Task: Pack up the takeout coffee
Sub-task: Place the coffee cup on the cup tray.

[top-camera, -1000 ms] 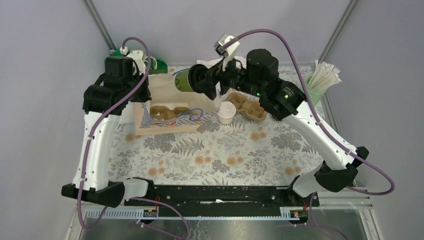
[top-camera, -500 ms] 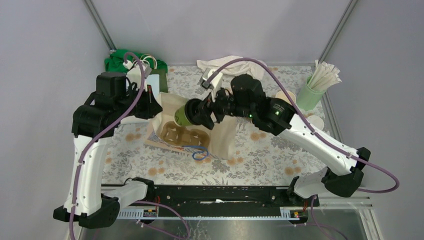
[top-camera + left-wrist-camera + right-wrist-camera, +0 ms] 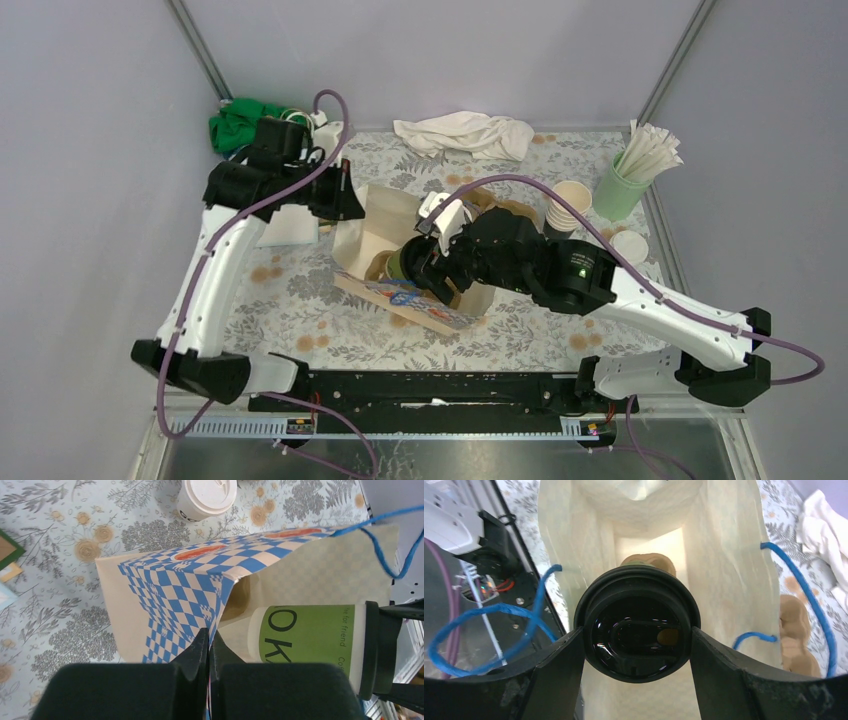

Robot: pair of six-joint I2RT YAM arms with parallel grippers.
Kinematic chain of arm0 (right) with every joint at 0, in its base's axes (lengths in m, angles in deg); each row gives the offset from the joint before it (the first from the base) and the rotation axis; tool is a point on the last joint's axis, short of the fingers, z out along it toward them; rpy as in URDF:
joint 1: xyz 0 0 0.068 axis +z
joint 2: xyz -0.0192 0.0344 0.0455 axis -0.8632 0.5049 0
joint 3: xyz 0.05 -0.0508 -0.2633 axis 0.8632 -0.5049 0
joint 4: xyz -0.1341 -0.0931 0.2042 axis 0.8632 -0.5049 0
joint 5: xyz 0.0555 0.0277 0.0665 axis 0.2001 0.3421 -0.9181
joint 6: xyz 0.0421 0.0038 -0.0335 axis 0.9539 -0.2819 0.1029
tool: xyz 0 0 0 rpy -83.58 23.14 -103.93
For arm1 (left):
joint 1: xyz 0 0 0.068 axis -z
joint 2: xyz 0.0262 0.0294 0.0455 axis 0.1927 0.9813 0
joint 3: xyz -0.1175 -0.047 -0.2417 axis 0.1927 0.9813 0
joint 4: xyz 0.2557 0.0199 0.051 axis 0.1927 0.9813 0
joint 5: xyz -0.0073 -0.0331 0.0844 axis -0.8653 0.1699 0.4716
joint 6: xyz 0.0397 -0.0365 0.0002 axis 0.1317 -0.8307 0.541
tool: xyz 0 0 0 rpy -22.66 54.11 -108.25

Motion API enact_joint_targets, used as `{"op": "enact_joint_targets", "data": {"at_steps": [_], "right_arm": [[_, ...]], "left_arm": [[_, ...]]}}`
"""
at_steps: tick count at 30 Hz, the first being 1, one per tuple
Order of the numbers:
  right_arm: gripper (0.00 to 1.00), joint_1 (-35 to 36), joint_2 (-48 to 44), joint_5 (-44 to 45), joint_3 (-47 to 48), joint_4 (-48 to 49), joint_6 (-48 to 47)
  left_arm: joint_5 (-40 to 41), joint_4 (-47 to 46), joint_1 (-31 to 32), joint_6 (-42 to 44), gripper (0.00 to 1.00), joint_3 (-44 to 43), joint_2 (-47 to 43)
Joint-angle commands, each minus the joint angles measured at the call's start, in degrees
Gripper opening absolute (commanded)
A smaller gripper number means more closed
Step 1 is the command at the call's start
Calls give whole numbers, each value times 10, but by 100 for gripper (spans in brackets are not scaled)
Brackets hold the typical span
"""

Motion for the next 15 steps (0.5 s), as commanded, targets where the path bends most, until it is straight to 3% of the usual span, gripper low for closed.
{"op": "enact_joint_targets", "data": {"at_steps": [1,7,15], "right_arm": [[40,14,11,81,8,-30,-5],[40,14,-4,93,-59,-10,-13],[38,14,3,11,-91,38,-23]], "left_arm": [[-43,-31,13,39,0,-41,39],[-19,-56,15,46,0,-90,66],[-13,-144,75,70,0,-95,71]]}}
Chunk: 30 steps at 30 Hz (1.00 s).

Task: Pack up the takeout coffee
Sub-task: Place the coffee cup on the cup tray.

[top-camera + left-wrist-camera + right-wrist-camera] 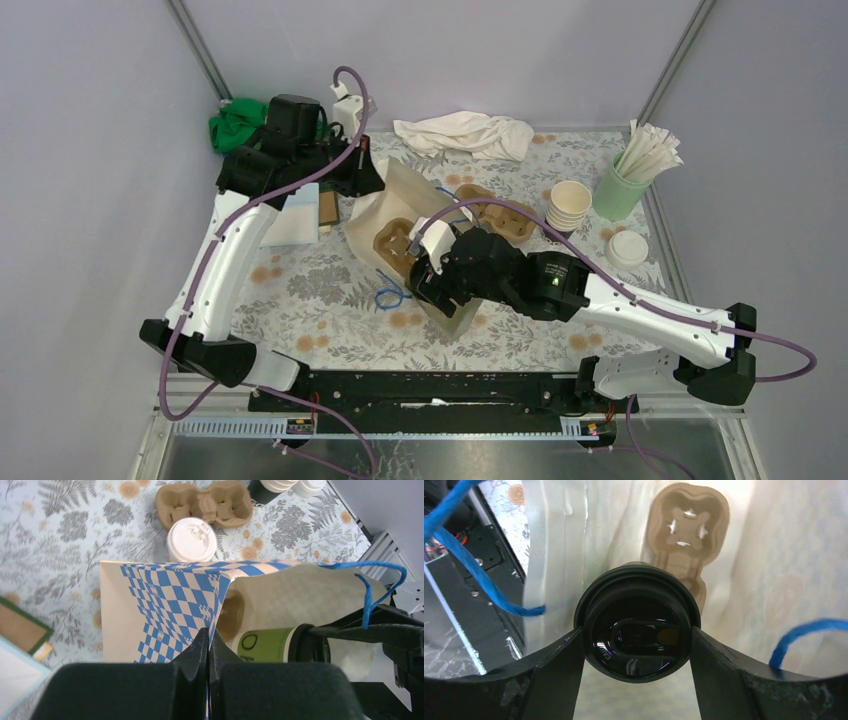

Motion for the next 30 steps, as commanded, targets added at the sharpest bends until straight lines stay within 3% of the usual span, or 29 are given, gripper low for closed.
{"op": "enact_joint_targets", "data": {"at_steps": [1,7,14,30], "right_arm": [[37,6,-2,-35,-6,54,-5],[35,6,-27,45,-51,105,-3],[34,6,-19,103,-58,84,24],[33,63,1,171,-75,52,42]], "left_arm": [[10,-77,53,39,0,-20,-2],[55,-51,119,59,0,-61,34],[93,-41,161,66,0,-61,25],[131,-60,193,82,0,-47,-1]]}}
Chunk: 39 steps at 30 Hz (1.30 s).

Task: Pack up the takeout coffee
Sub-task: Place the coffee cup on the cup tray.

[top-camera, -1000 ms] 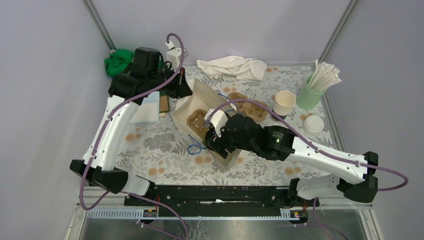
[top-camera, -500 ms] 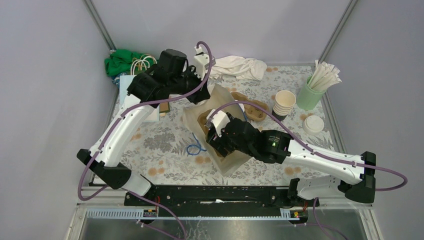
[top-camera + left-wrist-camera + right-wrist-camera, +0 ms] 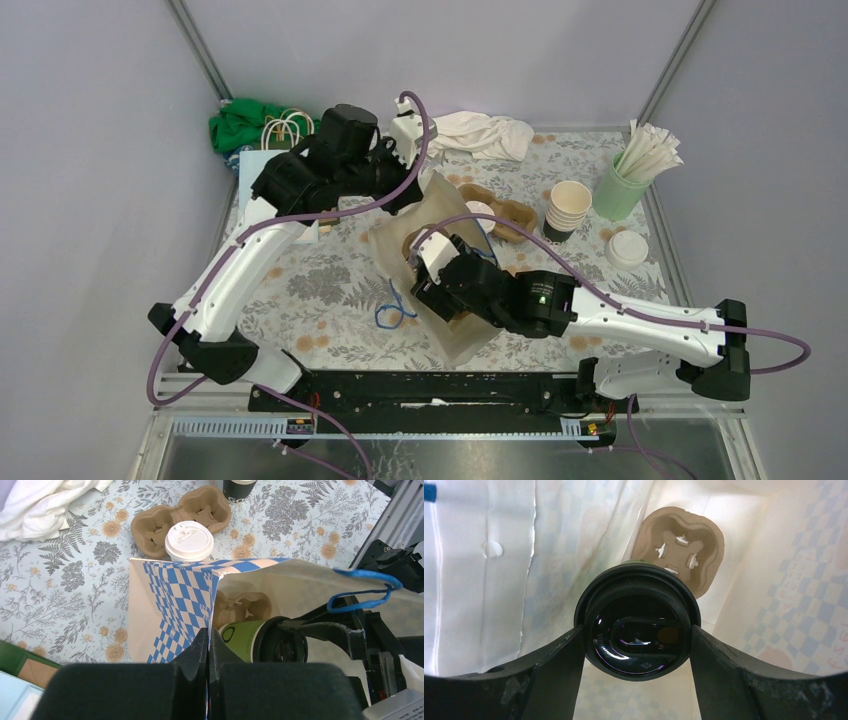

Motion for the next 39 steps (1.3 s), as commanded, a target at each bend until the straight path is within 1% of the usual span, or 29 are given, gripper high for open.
{"op": "enact_joint_targets", "data": {"at_steps": [1,4,7,13,16,27,34,39], "right_arm": [[33,25,10,33,-3,-9,10],[33,36,13,58,-3,-28,25],[33,39,-3,75,-11,-42,28],[33,44,-13,90,-10,-79,22],[33,44,-14,95,-24,-79,20],[31,44,-23,124,-65,-26,-13],[31,44,-50,145,-99,54,-57],[31,44,-30,145,-98,56,-67]], "left_arm": [[17,-37,2,11,0,-5,-27],[19,-42,2,12,0,-4,-28],[19,-44,2,11,0,-4,-28],[21,-43,2,10,0,0,-30],[18,-44,2,10,0,3,-31],[3,-25,2,25,0,12,-32],[-22,-22,2,31,0,27,-46],[-31,-18,2,36,0,37,-56]]}}
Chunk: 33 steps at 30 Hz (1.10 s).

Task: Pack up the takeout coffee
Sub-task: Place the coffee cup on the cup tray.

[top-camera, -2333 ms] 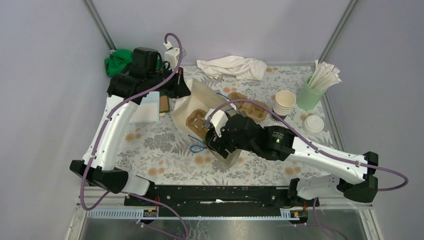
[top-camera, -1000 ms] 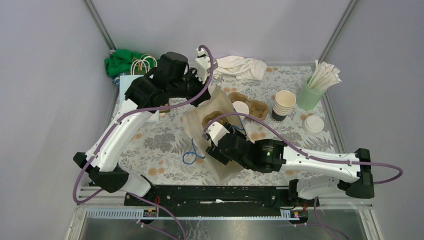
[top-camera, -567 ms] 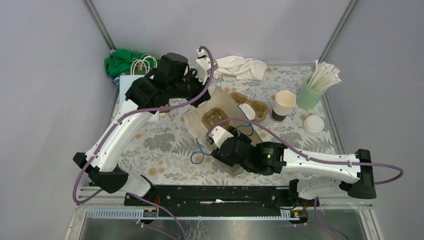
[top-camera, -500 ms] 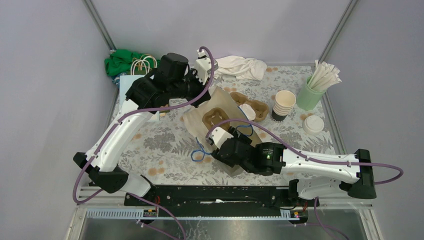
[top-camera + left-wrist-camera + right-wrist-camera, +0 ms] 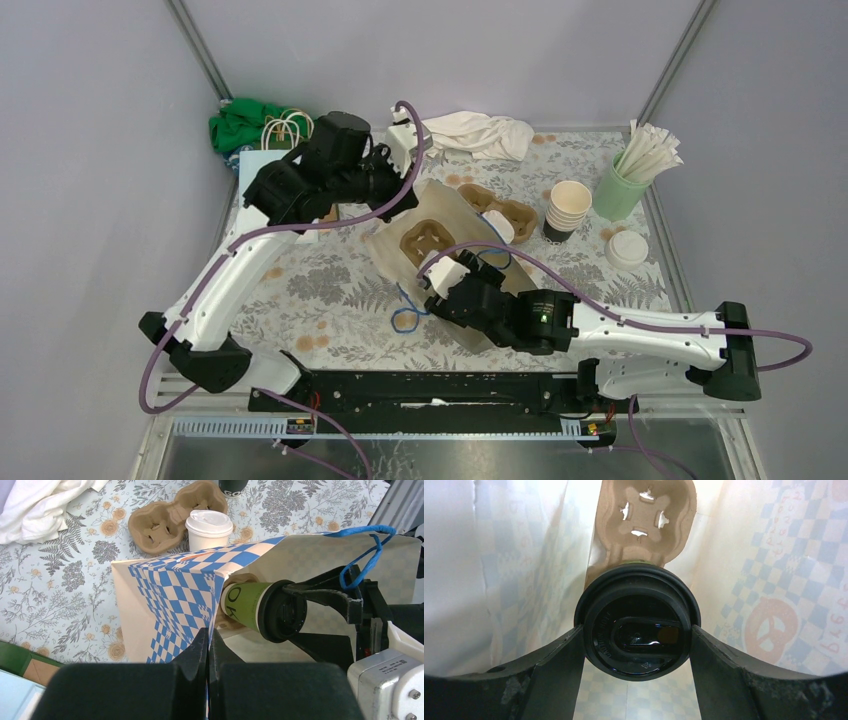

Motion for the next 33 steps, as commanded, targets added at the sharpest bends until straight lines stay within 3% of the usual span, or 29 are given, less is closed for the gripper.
{"op": "enact_joint_targets", "data": {"at_steps": [1,20,33], "right_arm": [[31,5,8,19,-1,36,-20],[31,5,-23,-47,-64,38,-9],[29,27,-56,-34,-99,146,-68]], "left_arm": [[-25,-17,2,13,0,9,-28],[-35,-28,2,-14,0,59,-86],[-68,-58,2,-39,0,62,-126]]}}
